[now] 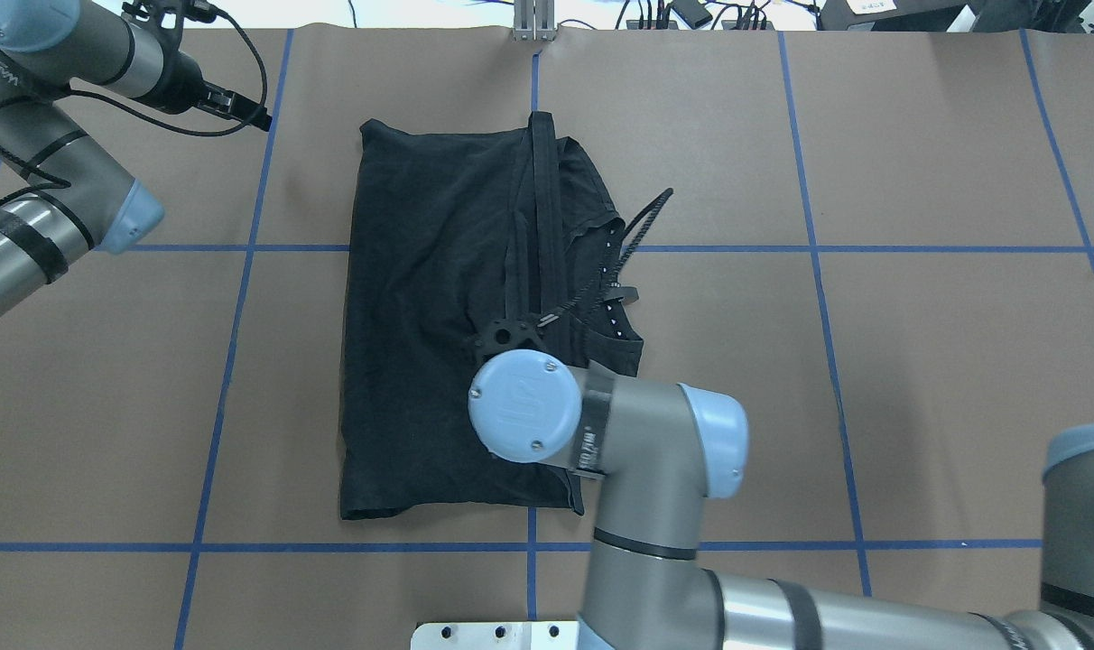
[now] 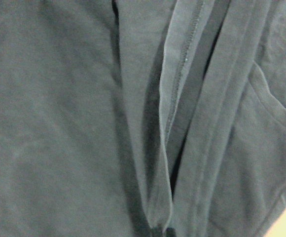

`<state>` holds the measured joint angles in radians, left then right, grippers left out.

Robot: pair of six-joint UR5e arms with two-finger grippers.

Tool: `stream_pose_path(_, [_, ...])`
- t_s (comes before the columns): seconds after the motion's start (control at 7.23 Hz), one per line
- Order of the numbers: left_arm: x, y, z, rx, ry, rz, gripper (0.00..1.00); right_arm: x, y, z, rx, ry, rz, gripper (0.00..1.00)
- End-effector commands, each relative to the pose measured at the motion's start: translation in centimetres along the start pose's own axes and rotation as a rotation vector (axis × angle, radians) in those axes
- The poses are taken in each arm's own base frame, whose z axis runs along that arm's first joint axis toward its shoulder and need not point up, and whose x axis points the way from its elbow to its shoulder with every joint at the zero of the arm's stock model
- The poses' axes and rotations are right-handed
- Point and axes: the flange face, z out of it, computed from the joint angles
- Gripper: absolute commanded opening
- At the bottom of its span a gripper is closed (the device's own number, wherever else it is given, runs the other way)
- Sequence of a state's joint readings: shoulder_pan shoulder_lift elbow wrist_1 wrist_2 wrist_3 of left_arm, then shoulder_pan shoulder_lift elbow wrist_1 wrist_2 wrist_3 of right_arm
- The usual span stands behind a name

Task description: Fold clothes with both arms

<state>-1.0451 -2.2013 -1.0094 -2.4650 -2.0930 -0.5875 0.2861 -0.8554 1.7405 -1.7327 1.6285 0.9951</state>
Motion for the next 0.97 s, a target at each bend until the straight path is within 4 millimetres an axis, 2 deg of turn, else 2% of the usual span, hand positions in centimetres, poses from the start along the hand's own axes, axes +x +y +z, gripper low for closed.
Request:
stream_pose_path(0.0, [0.0, 0.0, 0.0, -0.001, 0.001, 0.0, 1.0, 6.0, 5.1, 0.6, -0.027, 0.017, 0.048, 0.0])
stream_pose_path(0.28, [0.2, -0.1, -0.1, 0.003, 0.003, -0.01, 1.0, 5.6, 6.6, 1.4, -0.047, 0.019, 0.11, 0.0])
stream_pose_path(0.42, [0.2, -0.1, -0.1, 0.003, 0.003, -0.011, 1.0, 5.4, 6.5, 1.1, -0.043, 0.013, 0.128, 0.52])
stream_pose_path(0.55, [0.3, -0.2, -0.1, 0.004, 0.004, -0.011, 1.0, 5.3, 6.2, 0.9, -0.034, 0.011, 0.135, 0.99])
stream_pose_path(0.83, [0.4, -0.2, -0.2, 0.006, 0.005, -0.014, 1.0, 8.1, 2.4, -0.6, 0.001, 0.013, 0.192, 1.0])
